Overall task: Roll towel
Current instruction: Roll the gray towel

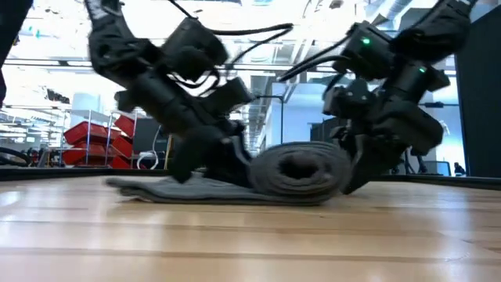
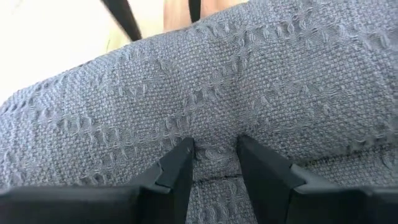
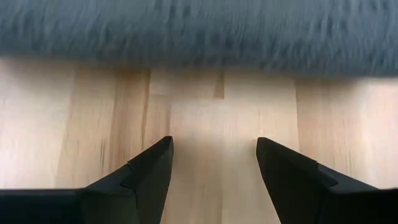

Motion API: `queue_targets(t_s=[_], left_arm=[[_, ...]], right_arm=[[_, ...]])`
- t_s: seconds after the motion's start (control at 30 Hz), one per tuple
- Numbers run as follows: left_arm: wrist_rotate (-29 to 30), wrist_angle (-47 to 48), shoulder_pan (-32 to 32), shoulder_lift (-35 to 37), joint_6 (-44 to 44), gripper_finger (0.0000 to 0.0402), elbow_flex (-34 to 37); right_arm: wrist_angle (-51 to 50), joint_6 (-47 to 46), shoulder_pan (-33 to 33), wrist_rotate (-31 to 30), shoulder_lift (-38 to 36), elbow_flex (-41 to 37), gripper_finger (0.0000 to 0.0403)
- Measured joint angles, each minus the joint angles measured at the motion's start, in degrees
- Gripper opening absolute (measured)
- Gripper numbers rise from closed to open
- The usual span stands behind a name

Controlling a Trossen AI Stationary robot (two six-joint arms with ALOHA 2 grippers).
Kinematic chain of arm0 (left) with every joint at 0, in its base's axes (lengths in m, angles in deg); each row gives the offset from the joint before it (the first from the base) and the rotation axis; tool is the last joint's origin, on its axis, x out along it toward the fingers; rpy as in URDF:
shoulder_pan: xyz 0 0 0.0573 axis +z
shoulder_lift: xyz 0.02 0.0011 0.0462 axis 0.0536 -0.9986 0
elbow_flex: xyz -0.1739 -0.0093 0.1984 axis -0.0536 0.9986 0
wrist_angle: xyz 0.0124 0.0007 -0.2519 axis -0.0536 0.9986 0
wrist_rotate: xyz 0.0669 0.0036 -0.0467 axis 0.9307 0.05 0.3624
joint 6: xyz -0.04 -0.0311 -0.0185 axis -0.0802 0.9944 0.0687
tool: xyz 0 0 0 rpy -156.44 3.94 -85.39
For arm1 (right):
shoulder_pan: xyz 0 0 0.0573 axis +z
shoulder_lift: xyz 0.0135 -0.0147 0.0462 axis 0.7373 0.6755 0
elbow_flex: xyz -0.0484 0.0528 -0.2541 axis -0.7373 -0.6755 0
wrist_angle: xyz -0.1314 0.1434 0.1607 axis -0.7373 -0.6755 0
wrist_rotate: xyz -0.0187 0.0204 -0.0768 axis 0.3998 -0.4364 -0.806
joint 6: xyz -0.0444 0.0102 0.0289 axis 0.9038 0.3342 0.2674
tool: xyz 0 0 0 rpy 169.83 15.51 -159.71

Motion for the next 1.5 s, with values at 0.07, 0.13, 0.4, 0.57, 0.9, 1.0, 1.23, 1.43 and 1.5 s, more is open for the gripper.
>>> queue_targets(t_s=[0.07, 0.13, 0.4, 0.57, 0.9, 1.0, 1.23, 1.43, 1.5], left_arm=[[-0.5, 0.2, 0.7, -2.4, -1.6, 0.0118, -2.9], [-0.8, 0.3, 1.2, -4.6, -3.1, 0.0118, -5.3], [-1.1, 1.2, 1.8, -6.3, -4.4, 0.0118, -9.7], [-1.0, 4.2, 1.8, -6.3, -4.0, 0.0118, -11.1], [-0.7, 5.0, 1.8, -6.3, -3.8, 0.0118, -11.2], [-0.7, 5.0, 1.8, -6.3, -3.7, 0.0118, -11.2], [-0.7, 5.1, 1.9, -6.3, -3.6, 0.0118, -11.2], [-0.6, 5.2, 1.9, -6.3, -3.5, 0.0118, -11.2], [-0.6, 5.1, 1.9, -6.3, -3.5, 0.0118, -11.2]], right_arm=[[4.4, -0.8, -0.2, 0.5, 0.3, -2.6, 0.0221], [8.7, -1.5, -0.6, 1.7, 1.4, -4.7, 0.0221], [14.4, -1.3, -0.8, 2.4, 0.8, -6.1, 0.0221], [16.9, -0.1, -0.8, 2.4, -2.1, -6.2, 0.0221], [18.7, 0.4, -1.5, 2.6, -3.8, -6.0, 0.0221], [15.2, -0.9, -1.9, 2.7, -3.7, -5.9, 0.0221], [4.0, -5.2, -0.8, 2.4, -3.6, -5.8, 0.0221], [10.5, -6.4, 1.6, 1.3, -3.2, -9.6, 0.0221], [15.9, -6.6, 1.4, 1.7, -1.6, -10.1, 0.0221]])
